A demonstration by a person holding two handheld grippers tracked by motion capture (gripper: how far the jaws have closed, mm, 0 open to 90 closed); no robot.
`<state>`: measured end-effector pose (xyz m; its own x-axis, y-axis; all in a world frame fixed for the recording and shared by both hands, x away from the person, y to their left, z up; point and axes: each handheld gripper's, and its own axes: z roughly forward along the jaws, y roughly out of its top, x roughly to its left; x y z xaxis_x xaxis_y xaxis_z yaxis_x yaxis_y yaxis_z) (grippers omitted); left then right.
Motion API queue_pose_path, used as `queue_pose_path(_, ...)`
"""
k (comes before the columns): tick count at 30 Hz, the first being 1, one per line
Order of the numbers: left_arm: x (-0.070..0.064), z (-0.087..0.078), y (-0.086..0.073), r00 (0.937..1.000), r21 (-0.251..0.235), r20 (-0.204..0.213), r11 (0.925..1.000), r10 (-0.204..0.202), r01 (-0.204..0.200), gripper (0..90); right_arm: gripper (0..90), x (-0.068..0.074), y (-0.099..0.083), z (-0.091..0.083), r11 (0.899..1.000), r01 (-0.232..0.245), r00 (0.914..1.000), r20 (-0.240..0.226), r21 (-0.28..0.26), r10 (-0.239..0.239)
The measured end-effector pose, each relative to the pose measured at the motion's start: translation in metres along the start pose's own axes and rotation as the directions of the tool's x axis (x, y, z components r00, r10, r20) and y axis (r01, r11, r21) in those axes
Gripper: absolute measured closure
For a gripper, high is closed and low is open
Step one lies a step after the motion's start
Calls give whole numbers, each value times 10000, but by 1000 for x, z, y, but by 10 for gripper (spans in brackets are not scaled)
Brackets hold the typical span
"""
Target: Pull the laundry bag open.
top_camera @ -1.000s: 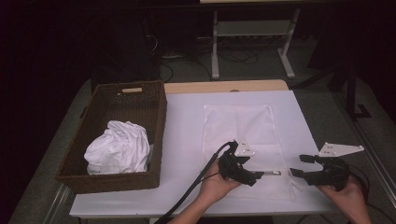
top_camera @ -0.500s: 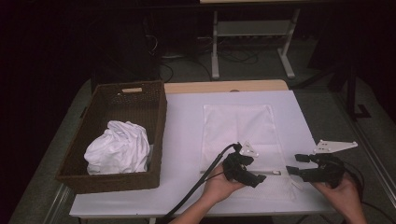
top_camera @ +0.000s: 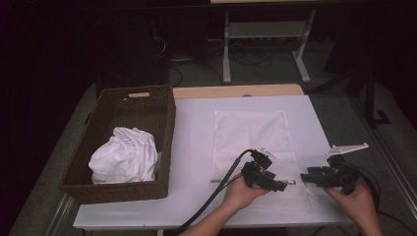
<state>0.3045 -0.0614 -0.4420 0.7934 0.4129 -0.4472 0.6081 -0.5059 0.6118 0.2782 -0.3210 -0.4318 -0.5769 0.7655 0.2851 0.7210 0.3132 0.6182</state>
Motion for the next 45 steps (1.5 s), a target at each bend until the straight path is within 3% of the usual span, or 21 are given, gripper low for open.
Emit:
queue_pose_path(5, 3, 10, 8, 9971, 161, 208, 9972, -738, 735, 474, 554, -5, -2, 0, 9964, -770, 9970, -56, 362, 773)
queue_pose_path(7, 5, 15, 10, 9948, 303, 286, 9948, -976, 967, 481, 561, -6, -2, 0, 9959, -823, 9965, -82, 376, 827)
queue_pose_path(11, 8, 24, 13, 9827, 479, 617, 9840, -1746, 1719, 525, 590, -8, -4, 1, 9912, -1168, 9928, -182, 616, 1181)
queue_pose_path(15, 12, 30, 15, 9744, 613, 732, 9762, -2124, 2082, 565, 615, -11, -6, 4, 9851, -1477, 9880, -334, 886, 1511)
queue_pose_path(17, 13, 32, 15, 9666, 593, 923, 9703, -2391, 2344, 577, 634, -12, -7, 5, 9826, -1569, 9858, -450, 996, 1619)
queue_pose_path(21, 15, 35, 15, 9557, 618, 1197, 9628, -2689, 2632, 606, 700, -13, -8, 9, 9786, -1707, 9814, -686, 1147, 1792)
queue_pose_path(26, 17, 36, 14, 9529, 655, 1248, 9606, -2765, 2702, 634, 767, -14, -10, 13, 9750, -1843, 9759, -949, 1245, 1966)
queue_pose_path(30, 18, 39, 14, 9420, 657, 1574, 9550, -2963, 2894, 670, 781, -16, -12, 13, 9747, -1907, 9729, -1097, 1168, 2035)
queue_pose_path(36, 15, 42, 14, 9453, 697, 1567, 9579, -2861, 2784, 687, 791, -17, -13, 12, 9739, -1962, 9702, -1217, 1143, 2097)
queue_pose_path(39, 15, 36, 17, 9580, 664, 992, 9624, -2690, 2633, 675, 797, -18, -14, 12, 9728, -2001, 9690, -1234, 1164, 2141)
queue_pose_path(42, 17, 33, 17, 9581, 665, 613, 9589, -2799, 2759, 634, 802, -18, -15, 11, 9723, -2036, 9678, -1268, 1148, 2176)
queue_pose_path(45, 18, 33, 18, 9532, 705, 610, 9539, -2962, 2919, 625, 803, -18, -16, 11, 9724, -2030, 9677, -1278, 1155, 2172)
